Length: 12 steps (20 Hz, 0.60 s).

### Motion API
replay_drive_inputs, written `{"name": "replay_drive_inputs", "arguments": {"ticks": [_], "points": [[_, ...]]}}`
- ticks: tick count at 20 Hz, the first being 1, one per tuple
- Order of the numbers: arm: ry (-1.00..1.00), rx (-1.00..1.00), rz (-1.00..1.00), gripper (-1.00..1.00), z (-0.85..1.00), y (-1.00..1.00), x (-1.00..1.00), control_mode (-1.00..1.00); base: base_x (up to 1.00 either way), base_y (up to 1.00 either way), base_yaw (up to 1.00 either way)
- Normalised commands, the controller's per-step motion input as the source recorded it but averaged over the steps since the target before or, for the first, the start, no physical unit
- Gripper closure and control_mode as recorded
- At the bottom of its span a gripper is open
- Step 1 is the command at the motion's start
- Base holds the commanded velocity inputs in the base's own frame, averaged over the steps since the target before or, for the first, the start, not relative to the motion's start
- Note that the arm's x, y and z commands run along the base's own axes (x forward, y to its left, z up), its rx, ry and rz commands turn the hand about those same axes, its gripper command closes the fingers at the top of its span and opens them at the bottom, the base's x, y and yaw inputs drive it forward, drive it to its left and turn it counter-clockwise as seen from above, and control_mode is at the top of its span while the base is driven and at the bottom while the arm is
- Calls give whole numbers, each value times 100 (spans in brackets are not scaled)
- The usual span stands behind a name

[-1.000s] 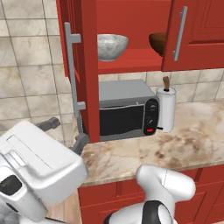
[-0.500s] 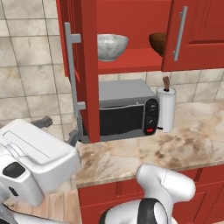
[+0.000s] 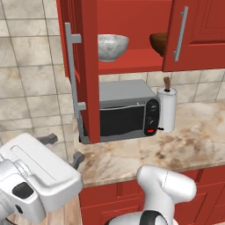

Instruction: Open the cabinet. Pick the bowls from the counter and place them in the cabinet. Then close the cabinet.

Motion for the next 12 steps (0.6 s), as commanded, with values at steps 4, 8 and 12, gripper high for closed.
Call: {"name": "replay_drive_inputs", "arguments": {"ticks": [4,8,12], "points": [[-8,1,0,-100,-13,-38,54,-100,0,0,0],[-9,0,0,-100,-34,-18,51,-100,0,0,0],[-11,0,0,-100,-42,-17,51,-100,0,0,0]]}}
